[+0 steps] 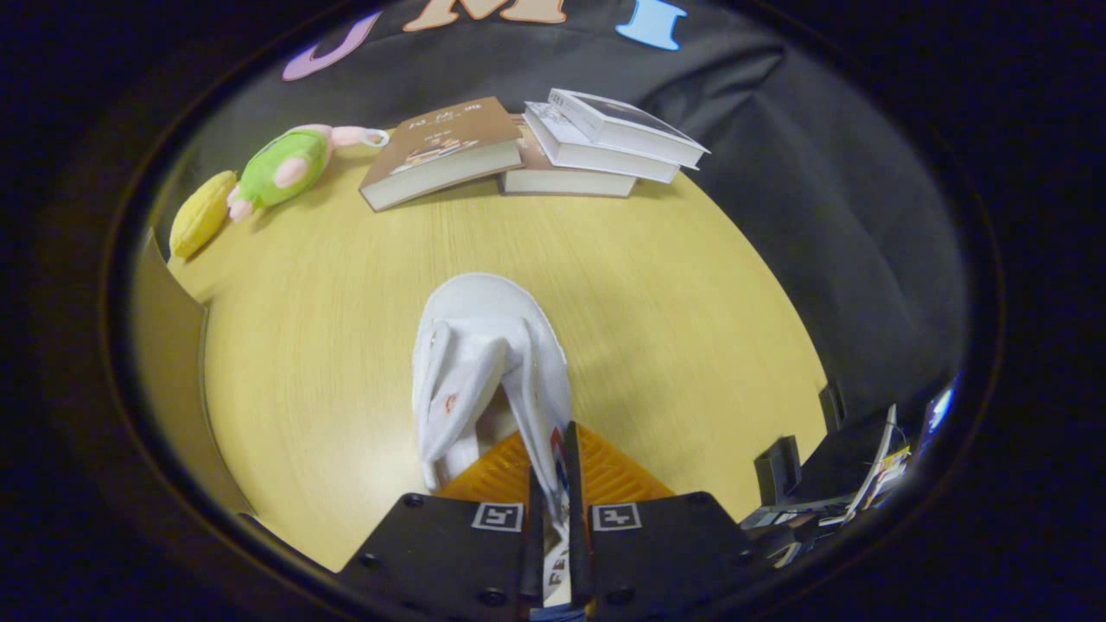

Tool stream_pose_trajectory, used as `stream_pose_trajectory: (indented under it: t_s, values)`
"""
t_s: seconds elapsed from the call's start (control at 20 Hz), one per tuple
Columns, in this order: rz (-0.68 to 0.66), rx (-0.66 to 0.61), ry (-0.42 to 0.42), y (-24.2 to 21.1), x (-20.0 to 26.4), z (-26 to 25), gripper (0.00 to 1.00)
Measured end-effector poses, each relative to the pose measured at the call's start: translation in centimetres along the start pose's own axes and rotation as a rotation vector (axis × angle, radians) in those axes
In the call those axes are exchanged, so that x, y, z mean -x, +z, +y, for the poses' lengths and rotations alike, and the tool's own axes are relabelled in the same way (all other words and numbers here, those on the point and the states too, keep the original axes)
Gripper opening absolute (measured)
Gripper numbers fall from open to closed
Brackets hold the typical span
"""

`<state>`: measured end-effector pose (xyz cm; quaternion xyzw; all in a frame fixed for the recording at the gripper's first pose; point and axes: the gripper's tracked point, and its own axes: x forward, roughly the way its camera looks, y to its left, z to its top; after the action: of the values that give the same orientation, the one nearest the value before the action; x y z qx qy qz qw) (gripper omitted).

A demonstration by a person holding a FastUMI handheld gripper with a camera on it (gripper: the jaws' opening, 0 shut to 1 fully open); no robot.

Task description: Open the storage box then place both shoes into the box .Put the left shoe in first, then the right shoe, with the right side of both shoes facing outward in a uniform manner.

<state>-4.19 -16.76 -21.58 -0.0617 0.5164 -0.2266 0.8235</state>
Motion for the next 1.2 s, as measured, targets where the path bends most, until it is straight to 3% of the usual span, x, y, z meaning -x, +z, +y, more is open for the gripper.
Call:
stream_pose_trajectory:
  t_s: [0.1, 0.2, 0.35, 0.6, 1.05, 1.2]
  values:
    - [-0.016, -0.025, -0.018, 0.0, 0.1, -0.3, 0.15]
    - [0.001, 0.002, -0.032, -0.5, -0.1, -0.6, 0.07]
    - [0.004, 0.011, -0.034, -0.2, 0.3, -0.4, 0.05]
    - [-0.063, 0.022, -0.110, 1.5, 3.5, -0.8, 0.05]
    - [-0.319, 0.050, -0.171, 9.7, 17.2, 0.8, 0.04]
    - [-0.401, 0.065, -0.093, 12.0, 22.1, 4.4, 0.04]
